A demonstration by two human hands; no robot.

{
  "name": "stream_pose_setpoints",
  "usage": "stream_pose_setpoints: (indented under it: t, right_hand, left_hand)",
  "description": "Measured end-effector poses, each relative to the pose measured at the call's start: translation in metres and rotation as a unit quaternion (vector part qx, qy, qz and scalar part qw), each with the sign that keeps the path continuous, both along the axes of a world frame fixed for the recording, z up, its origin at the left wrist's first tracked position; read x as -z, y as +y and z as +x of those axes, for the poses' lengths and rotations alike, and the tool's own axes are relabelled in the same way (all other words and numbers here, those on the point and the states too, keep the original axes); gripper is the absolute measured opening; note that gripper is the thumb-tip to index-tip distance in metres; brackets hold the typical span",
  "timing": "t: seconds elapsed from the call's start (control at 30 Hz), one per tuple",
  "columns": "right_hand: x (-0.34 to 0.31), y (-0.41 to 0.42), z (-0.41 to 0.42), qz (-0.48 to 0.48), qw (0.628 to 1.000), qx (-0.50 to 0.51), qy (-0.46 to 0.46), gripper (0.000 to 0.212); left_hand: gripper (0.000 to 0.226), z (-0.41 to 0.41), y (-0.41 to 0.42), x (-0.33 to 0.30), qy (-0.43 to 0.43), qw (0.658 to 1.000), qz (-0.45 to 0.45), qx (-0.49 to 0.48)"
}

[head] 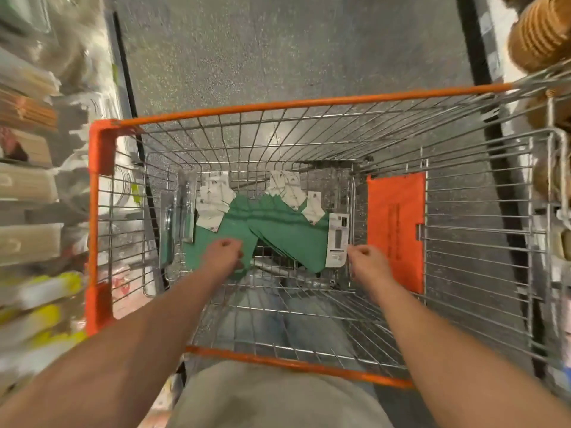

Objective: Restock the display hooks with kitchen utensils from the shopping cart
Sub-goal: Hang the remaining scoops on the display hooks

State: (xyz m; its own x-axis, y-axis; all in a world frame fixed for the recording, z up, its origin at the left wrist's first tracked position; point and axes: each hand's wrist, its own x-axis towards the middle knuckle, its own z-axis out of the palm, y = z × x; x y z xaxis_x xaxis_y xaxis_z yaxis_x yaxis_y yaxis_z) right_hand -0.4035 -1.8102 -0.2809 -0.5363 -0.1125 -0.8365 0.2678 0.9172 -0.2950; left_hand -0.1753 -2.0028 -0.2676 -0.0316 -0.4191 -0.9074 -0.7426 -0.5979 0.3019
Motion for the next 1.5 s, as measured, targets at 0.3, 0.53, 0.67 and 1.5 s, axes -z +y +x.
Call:
stream_pose_setpoints:
  t: [0.3, 0.53, 0.67, 1.5]
  right_hand:
    - [0.088, -0.002, -0.023, 0.038, 0.999, -0.020, -0.006, 0.043]
    - [0.152, -0.013, -0.016, 0.073, 0.994, -0.068, -0.040, 0.067]
    - [0.178, -0.017, -0.001, 0.087, 0.993, -0.085, 0.008, 0.077]
    - [0.092, -0.198, 0.126, -0.134, 0.969, 0.032, -0.203, 0.044]
  left_hand:
    - [0.023, -0.002, -0.002, 0.076, -0.054, 0.998, -0.019, -0.018]
    - [0.023, -0.008, -0.001, 0.108, -0.024, 0.999, -0.041, -0.008]
    - [0.025, 0.003, -0.004, 0.113, -0.005, 0.998, -0.031, -0.051]
    - [0.053, 0.080, -0.070, 0.081, -0.127, 0.968, -0.216, -0.020]
